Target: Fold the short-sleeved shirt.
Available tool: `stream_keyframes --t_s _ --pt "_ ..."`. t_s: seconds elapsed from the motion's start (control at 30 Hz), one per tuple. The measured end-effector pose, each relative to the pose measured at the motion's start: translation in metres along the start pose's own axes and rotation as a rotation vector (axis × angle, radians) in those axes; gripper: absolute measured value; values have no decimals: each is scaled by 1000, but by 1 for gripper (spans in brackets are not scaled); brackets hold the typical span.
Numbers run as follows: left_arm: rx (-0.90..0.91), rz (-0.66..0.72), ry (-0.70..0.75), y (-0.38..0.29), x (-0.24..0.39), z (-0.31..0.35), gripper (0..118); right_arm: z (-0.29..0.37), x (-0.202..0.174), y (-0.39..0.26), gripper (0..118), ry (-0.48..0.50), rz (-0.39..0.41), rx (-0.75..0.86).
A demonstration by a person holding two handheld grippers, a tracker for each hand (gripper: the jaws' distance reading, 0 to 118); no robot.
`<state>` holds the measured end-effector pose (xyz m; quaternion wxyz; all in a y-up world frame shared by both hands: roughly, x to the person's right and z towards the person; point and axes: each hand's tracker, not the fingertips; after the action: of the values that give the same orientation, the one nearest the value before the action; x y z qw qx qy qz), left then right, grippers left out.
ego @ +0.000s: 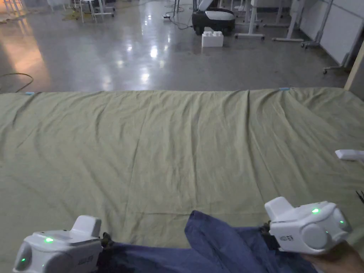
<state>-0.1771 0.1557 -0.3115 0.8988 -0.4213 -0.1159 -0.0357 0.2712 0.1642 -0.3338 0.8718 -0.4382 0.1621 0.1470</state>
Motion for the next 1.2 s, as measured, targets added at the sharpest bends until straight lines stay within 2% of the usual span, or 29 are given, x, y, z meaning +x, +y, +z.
stream_keyframes --t_s 0.07,0.13,0.23,0.37,0.63,0.8,0.83,0.87,0.97,1.2 --pt "122 103 -72 6 -15 55 8 42 9 -7 2 -46 -22 99" --pt "251 179 -100 9 -26 109 8 90 21 -16 2 -58 -114 203" --pt "409 185 -104 14 -32 178 7 159 35 -27 2 -104 -231 380" --pt "558 174 -87 30 -32 248 7 243 43 -21 2 -187 -306 576" --pt "743 176 30 66 -26 336 7 350 52 21 2 -369 -308 857" --pt "841 131 47 93 -23 382 7 396 56 55 2 -379 -316 997" --pt "861 116 56 99 -26 388 7 401 59 61 2 -404 -285 1026" --pt "876 101 76 105 -25 394 7 410 59 72 2 -431 -262 1034" --pt "906 86 99 122 -25 409 7 427 60 94 2 -449 -261 1040" --pt "946 137 139 137 -37 395 7 409 75 115 2 -466 -255 994"
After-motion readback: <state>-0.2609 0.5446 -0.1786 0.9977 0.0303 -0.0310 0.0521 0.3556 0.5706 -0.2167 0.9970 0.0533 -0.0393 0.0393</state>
